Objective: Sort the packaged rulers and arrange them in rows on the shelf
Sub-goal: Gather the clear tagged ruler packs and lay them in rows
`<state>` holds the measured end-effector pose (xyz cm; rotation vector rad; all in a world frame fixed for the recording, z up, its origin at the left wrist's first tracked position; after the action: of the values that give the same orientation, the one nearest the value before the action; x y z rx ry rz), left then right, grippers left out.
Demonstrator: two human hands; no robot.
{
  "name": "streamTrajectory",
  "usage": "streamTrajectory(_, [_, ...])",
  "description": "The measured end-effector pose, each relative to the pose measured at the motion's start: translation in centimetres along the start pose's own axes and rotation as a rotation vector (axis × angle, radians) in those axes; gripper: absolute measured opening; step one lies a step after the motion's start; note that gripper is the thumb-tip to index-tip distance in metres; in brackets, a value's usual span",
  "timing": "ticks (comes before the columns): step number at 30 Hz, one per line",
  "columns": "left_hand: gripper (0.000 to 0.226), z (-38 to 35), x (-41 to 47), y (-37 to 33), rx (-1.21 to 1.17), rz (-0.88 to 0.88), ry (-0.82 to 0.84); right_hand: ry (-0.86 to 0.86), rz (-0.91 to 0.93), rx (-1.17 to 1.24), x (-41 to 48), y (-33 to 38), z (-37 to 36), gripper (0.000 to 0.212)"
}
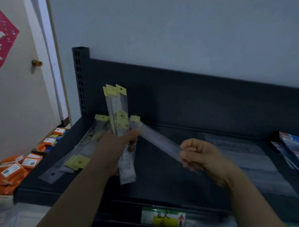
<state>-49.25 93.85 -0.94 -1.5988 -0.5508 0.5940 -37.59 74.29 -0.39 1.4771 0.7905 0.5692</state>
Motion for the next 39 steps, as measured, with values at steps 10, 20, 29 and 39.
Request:
streamTrajectory(10, [0.011, -14.3, -4.1, 2.6, 0.205, 0.065, 0.239, -0.313, 0.057, -0.066, -7.7, 1.3, 17.2, 0.019])
streamTrajectory(20, [0.016, -23.0, -7.1, 5.5, 0.408, 0.117, 0.237, -0.274, 0.053, -0.306, -10.6, -0.7, 25.6, 0.016])
streamTrajectory(29, [0.016, -23.3, -7.8, 5.6, 0.568, 0.111, 0.153, -0.272, 0.147, -0.471, -11.2, -2.2, 25.4, 0.014])
streamTrajectory(39, [0.025, -21.1, -9.0, 5.0, 0.433, 0.088, 0.033, -0.358, 0.307, -0.631, -11.4, -0.9, 25.2, 0.007])
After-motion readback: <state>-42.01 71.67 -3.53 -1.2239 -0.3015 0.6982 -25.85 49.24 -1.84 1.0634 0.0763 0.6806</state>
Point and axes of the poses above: each hand's wrist, its own x-axis towards the middle knuckle, its own z-axis out of the back of the hand, y = z × x, the point moved 10 cm from there along x, towards the middle knuckle, and after that the axes turned 9 degrees about x, right-handed, at the moved point
